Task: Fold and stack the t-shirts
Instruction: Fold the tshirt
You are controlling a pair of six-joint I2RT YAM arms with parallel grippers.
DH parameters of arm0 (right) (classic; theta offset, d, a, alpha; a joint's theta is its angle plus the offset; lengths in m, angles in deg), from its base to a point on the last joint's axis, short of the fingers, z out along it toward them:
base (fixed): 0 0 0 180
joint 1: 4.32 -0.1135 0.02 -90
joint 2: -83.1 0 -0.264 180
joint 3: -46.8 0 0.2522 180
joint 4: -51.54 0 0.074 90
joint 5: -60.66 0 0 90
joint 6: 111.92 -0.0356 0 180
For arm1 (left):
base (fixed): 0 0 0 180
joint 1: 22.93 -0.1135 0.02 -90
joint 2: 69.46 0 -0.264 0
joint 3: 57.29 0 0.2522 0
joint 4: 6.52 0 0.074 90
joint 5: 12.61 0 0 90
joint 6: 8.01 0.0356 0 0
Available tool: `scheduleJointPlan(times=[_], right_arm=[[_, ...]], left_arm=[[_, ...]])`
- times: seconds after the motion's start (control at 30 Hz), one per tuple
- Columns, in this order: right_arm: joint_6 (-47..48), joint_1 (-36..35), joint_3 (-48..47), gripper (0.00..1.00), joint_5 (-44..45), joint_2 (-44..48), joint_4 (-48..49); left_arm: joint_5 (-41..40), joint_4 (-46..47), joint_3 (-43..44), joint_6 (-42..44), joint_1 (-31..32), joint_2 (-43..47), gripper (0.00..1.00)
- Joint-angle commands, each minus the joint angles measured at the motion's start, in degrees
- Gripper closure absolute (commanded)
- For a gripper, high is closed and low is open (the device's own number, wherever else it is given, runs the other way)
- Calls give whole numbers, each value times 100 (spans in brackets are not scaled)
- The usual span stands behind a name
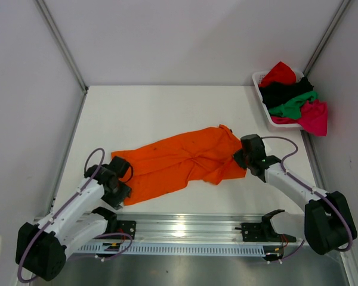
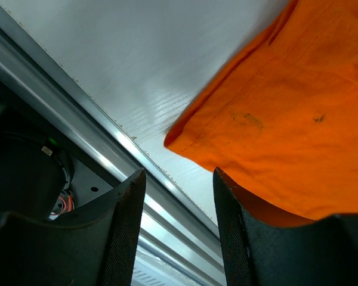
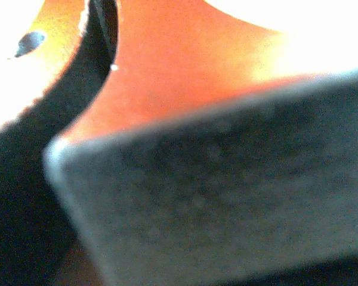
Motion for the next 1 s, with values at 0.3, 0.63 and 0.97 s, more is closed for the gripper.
scheduleJointPlan(times=[0.3,0.63,0.97], right_arm=[[91,81,-84,100,-176,202,99],[29,81,-58,100,-202,281,2],[-6,72,13,100,-308,281,29]], left_arm=[[105,741,-199,-211,176,-533,48],[325,794,-515,-220,334,-498,48],[193,828,-586,-378,387,-472,47]])
